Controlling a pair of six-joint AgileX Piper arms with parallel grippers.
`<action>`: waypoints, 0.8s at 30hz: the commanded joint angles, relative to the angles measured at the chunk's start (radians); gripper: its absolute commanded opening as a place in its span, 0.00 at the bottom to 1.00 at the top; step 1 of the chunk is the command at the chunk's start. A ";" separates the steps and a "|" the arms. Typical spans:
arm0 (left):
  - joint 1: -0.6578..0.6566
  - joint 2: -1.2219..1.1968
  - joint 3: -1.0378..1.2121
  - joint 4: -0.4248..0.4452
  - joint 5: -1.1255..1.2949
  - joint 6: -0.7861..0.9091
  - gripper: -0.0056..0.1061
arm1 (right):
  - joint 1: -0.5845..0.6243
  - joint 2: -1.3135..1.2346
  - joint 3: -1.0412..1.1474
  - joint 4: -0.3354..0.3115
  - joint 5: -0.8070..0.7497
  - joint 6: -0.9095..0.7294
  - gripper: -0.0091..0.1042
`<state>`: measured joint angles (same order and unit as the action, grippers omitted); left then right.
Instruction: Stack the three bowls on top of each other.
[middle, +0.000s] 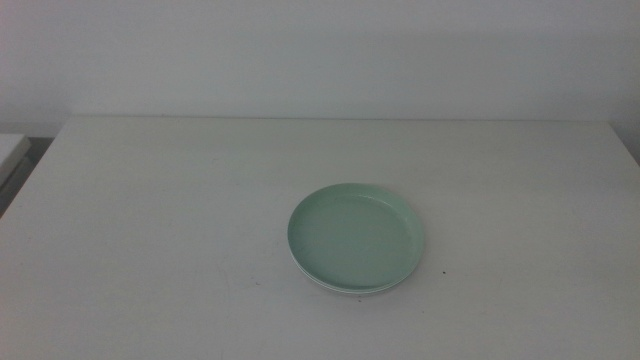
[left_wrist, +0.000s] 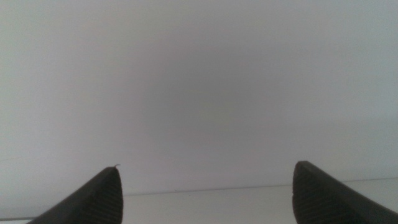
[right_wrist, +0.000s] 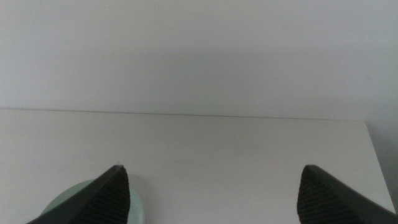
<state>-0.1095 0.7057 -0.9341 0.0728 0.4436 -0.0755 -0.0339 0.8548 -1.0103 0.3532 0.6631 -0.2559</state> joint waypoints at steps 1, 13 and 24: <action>0.001 -0.005 0.004 0.005 -0.011 -0.004 0.89 | -0.005 -0.001 0.007 -0.014 -0.011 -0.003 0.90; 0.001 -0.152 0.196 -0.082 -0.192 -0.002 0.89 | -0.007 -0.268 0.375 -0.149 -0.514 -0.003 0.90; 0.001 -0.578 0.728 -0.107 -0.219 -0.002 0.89 | -0.007 -0.743 0.917 -0.202 -0.512 -0.003 0.90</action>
<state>-0.1095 0.1725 -0.2453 -0.0240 0.2458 -0.0755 -0.0361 0.1720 -0.1521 0.1703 0.1596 -0.2559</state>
